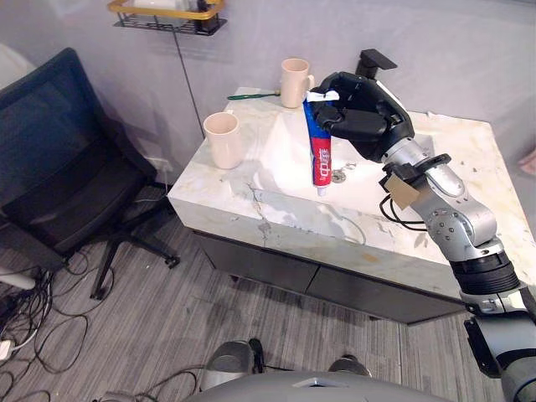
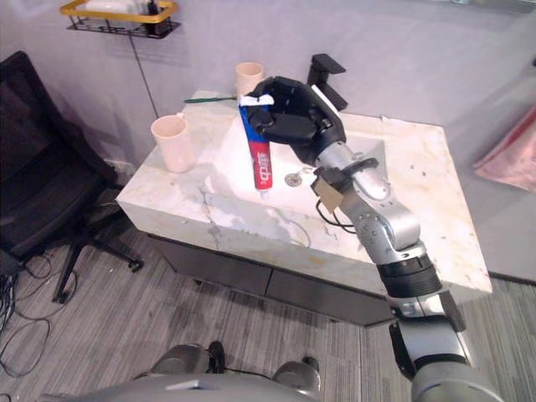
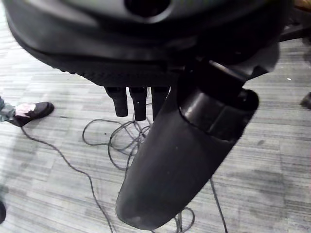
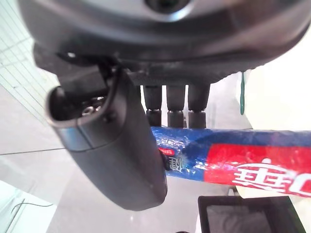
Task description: Organize the bathroom.
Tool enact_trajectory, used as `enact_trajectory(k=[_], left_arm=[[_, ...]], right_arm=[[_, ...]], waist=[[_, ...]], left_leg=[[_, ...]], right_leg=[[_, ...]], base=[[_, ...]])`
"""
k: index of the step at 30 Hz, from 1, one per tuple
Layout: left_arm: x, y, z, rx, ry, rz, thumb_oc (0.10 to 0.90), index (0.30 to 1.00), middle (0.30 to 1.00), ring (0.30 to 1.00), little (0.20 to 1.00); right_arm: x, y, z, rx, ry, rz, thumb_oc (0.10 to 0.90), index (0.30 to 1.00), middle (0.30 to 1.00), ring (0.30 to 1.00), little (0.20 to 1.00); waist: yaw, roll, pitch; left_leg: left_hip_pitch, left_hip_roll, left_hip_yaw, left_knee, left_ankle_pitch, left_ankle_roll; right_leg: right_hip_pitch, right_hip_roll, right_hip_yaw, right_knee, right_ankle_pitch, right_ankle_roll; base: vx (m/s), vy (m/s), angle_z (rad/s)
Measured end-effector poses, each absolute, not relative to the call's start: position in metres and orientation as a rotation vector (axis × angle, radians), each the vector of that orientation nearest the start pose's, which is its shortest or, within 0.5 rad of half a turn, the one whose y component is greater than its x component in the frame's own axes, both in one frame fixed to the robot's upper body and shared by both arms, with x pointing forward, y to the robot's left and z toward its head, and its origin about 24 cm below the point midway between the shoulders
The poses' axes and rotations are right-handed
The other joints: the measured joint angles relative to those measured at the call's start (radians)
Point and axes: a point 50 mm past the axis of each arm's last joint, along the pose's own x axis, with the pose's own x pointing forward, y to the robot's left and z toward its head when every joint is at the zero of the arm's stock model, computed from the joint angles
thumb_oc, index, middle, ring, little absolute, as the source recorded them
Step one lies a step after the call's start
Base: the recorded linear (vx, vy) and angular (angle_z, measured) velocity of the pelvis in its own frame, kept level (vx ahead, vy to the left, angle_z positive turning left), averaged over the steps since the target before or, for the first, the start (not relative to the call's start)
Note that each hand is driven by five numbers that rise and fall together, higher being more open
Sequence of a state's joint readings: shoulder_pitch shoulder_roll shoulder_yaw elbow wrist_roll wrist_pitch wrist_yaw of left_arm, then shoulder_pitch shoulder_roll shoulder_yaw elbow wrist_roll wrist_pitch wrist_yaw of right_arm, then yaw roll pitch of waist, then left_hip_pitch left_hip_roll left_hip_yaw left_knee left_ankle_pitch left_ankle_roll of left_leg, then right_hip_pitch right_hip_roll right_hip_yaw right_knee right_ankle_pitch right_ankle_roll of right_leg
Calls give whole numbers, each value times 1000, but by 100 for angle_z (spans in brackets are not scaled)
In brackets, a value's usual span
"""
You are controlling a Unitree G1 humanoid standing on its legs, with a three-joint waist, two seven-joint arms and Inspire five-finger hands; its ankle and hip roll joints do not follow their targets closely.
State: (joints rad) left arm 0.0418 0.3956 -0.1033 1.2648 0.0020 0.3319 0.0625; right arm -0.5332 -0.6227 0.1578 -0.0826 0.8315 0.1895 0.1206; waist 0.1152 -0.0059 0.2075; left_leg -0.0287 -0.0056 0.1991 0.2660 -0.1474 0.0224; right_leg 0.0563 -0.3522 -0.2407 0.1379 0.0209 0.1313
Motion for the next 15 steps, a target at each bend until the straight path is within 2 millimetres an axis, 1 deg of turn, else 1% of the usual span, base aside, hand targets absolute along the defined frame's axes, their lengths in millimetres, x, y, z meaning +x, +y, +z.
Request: enact_trajectory(k=[1, 2, 3, 5, 6, 7, 8, 9, 10, 11, 12, 13, 14, 15], left_arm=[[30, 307, -146, 440, 1629, 285, 800, 900, 900, 900, 900], [29, 307, -146, 439, 1632, 283, 800, 900, 900, 900, 900], [27, 302, -149, 421, 1640, 266, 800, 900, 900, 900, 900], [26, 293, -152, 396, 1648, 242, 800, 900, 900, 900, 900], [26, 293, -152, 396, 1648, 242, 800, 900, 900, 900, 900], [24, 286, -155, 379, 1655, 221, 800, 900, 900, 900, 900], [23, 281, -157, 366, 1657, 206, 800, 900, 900, 900, 900], [24, 274, -160, 351, 1650, 184, 800, 900, 900, 900, 900], [25, 273, -160, 349, 1649, 180, 800, 900, 900, 900, 900], [25, 273, -160, 349, 1649, 180, 800, 900, 900, 900, 900], [24, 271, -161, 346, 1652, 176, 800, 900, 900, 900, 900], [24, 276, -159, 372, 1650, 194, 800, 900, 900, 900, 900], [24, 276, -159, 372, 1650, 194, 800, 900, 900, 900, 900], [27, 283, -157, 401, 1637, 228, 800, 900, 900, 900, 900]], right_arm=[[316, -165, 205, 111, -273, 502, 400, 300, 300, 300, 300], [316, -165, 204, 112, -273, 502, 400, 300, 300, 300, 300], [316, -166, 204, 113, -269, 494, 400, 300, 300, 300, 300], [318, -169, 202, 116, -259, 468, 400, 300, 300, 300, 300], [318, -169, 202, 116, -259, 468, 400, 300, 300, 300, 300], [321, -172, 199, 116, -243, 450, 400, 300, 300, 300, 300], [322, -174, 197, 116, -237, 439, 400, 300, 300, 300, 300], [323, -177, 197, 120, -236, 424, 400, 300, 300, 300, 300], [323, -178, 196, 126, -236, 416, 400, 300, 300, 300, 300], [323, -178, 196, 126, -236, 416, 400, 300, 300, 300, 300], [324, -179, 196, 126, -237, 413, 400, 300, 300, 300, 300], [323, -176, 195, 125, -233, 424, 400, 300, 300, 300, 300], [323, -176, 195, 125, -233, 424, 400, 300, 300, 300, 300], [322, -172, 193, 127, -226, 446, 400, 300, 300, 300, 300]], waist=[[10, -12, 1], [19, -27, -1], [20, -30, 1], [19, -39, 5], [19, -39, 5], [16, -48, 6], [15, -50, 6], [13, -52, 6], [13, -60, 7], [13, -60, 7], [14, -54, 6], [3, -48, 6], [3, -48, 6], [-10, -50, 5]], left_leg=[[-8, 0, 0, 4, 0, -6], [-20, 0, -1, 15, -4, -14], [-42, 23, -14, 30, -1, -27], [-52, 49, -22, 29, 3, -44], [-52, 49, -22, 29, 3, -44], [-53, 58, -29, 28, 3, -50], [-53, 64, -29, 31, 0, -52], [-53, 64, -28, 43, -8, -50], [-54, 38, -28, 69, -25, -24], [-54, 38, -28, 69, -25, -24], [-49, 22, -65, 61, -37, 3], [-36, 25, -58, 40, -34, -14], [-36, 25, -58, 40, -34, -14], [-19, 22, -58, -1, -18, -27]], right_leg=[[4, 0, 0, -5, 14, 14], [4, 6, -7, -11, 14, 31], [2, 29, -12, -19, 13, 44], [-3, 54, -25, -23, 4, 33], [-3, 54, -25, -23, 4, 33], [-3, 64, -28, -23, -11, 20], [-3, 68, -28, -21, -15, 21], [-4, 70, -28, -19, -20, 16], [-13, 57, -31, -5, -24, 21], [-13, 57, -31, -5, -24, 21], [-34, 47, -13, 57, -25, 29], [-109, 34, 3, 161, -26, 23], [-109, 34, 3, 161, -26, 23], [-143, 58, 46, 163, -38, 31]], base=[[-43, -50, 1], [-40, -45, 3], [0, 0, 0], [-13, 6, 2], [0, 0, 0], [0, 0, 0], [-19, 99, -2], [-9, 101, -5], [-5, 91, -4], [36, -1, -15], [198, -172, -23], [198, -172, -23], [190, -180, -23], [106, -134, 4]])
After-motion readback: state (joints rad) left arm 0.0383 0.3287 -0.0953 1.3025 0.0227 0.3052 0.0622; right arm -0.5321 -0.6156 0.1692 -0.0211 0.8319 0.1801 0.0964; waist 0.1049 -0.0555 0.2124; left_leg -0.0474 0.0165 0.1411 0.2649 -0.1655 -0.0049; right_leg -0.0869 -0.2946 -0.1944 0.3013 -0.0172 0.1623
